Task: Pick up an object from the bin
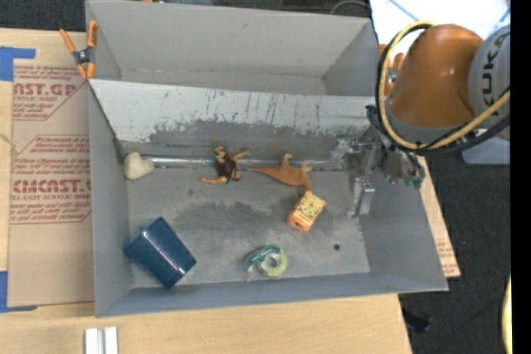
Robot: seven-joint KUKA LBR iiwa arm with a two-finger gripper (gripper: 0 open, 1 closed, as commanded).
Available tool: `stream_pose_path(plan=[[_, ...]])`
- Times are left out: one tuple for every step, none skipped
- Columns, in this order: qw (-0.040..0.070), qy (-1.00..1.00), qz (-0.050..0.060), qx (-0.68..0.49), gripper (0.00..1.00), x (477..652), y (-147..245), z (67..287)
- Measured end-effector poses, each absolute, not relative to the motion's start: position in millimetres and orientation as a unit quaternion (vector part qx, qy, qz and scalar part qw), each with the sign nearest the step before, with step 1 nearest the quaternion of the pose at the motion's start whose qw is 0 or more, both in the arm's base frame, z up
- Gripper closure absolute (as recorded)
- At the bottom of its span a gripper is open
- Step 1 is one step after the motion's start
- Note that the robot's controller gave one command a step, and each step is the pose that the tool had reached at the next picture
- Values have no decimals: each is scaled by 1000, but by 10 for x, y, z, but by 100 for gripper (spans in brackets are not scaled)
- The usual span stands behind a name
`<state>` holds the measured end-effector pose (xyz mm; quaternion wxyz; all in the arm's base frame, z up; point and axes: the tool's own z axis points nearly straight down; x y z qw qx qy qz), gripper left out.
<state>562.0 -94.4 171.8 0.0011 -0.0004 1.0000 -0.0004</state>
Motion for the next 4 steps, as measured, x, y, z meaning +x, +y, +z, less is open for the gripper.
stream_pose_path(plan=[[1, 1000, 0, 0, 0, 5620, -943, 1718], [3, 999, 0, 37, 0, 5125, -362, 1145], [-3, 1000, 2, 30, 0, 5130, -248, 1008], [0, 999, 1, -32, 100, 5533, -571, 735]])
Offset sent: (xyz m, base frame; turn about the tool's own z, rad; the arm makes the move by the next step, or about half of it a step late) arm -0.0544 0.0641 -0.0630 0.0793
